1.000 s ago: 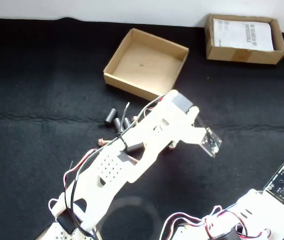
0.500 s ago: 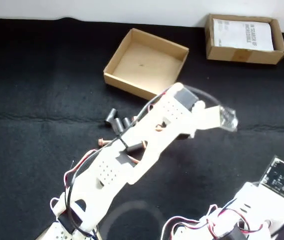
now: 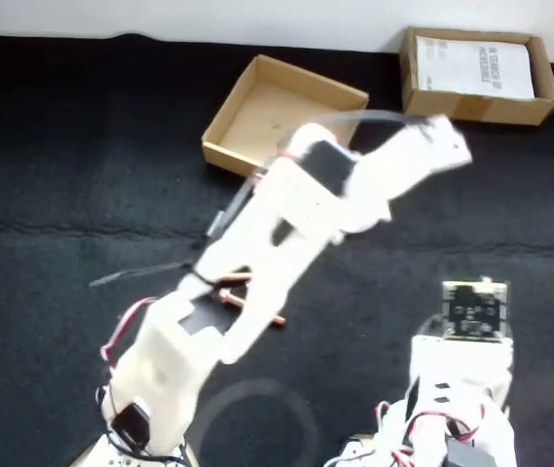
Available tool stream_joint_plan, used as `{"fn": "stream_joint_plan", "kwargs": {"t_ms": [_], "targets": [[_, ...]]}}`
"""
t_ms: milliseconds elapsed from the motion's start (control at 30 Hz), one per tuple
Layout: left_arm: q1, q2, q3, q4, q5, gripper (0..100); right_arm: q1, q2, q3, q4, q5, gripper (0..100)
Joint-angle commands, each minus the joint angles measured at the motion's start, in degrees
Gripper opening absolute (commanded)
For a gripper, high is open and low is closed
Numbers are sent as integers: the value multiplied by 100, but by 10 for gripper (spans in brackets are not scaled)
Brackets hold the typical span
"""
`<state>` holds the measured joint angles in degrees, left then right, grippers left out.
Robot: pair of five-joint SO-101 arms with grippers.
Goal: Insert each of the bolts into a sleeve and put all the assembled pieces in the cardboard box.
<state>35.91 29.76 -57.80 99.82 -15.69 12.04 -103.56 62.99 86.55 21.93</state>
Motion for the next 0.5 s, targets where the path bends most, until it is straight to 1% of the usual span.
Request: {"fn": "stream_joint_plan", "kwargs": {"t_ms": [0, 133, 333, 367, 400, 467], "targets": [[-391, -1095, -233, -18, 88, 9, -567, 75, 224, -119, -53, 6], [-840, -1833, -224, 0, 97, 9, -822, 75, 514, -268, -53, 6], [-1332, -2624, -215, 26, 149, 9, -1437, 75, 954, -1305, -53, 6], [-1393, -2721, -215, 26, 343, 9, -1578, 75, 1068, -1516, -53, 6], [-1446, -2800, -215, 26, 703, 9, -1701, 75, 1182, -1736, -53, 6], [-1596, -2958, -215, 26, 1609, 9, -1903, 75, 1437, -2167, -62, 6]]}}
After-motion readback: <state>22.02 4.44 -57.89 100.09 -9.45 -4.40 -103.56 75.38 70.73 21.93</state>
